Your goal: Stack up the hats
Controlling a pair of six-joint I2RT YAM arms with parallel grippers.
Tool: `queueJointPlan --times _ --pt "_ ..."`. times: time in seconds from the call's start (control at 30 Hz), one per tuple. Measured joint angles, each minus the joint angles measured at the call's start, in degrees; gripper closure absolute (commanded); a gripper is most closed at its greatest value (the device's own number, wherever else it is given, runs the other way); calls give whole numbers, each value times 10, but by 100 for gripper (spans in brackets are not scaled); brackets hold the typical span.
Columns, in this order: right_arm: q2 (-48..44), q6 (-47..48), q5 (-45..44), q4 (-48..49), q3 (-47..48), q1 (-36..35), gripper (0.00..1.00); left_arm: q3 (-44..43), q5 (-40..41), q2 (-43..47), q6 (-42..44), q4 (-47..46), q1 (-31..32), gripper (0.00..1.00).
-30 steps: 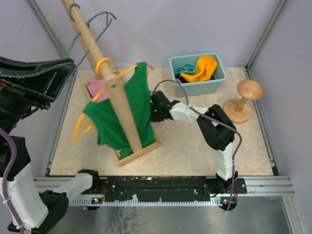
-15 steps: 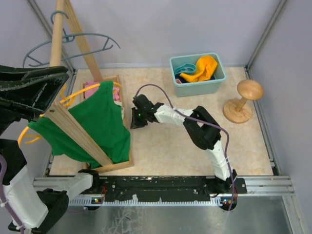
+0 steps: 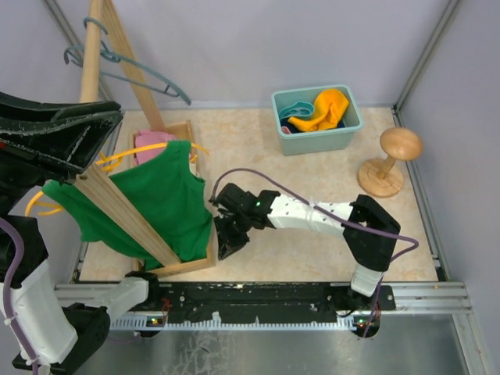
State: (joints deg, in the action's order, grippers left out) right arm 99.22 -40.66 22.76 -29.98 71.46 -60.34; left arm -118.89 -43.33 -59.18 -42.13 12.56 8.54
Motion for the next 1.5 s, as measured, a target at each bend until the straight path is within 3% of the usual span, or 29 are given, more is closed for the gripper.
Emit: queueJointPlan --times 0.27,0.57,0.87,1.13,1.3,1.5 --pt "0 -70 38 44 -11 -85 100 -26 5 -37 1 -35 0 72" --pt "10 -184 -116 144 -47 -150 100 -26 18 -64 10 -54 0 71" --pt "120 -303 -216 192 -33 -179 100 -14 19 -67 10 -77 0 71" --pt "196 -350 -245 208 84 -176 100 -13 17 -67 15 -78 0 71" --pt "266 -337 -246 207 186 -138 100 -9 17 -65 26 -64 0 71" --pt "387 -288 -241 183 382 -65 100 10 16 -57 33 -61 0 71"
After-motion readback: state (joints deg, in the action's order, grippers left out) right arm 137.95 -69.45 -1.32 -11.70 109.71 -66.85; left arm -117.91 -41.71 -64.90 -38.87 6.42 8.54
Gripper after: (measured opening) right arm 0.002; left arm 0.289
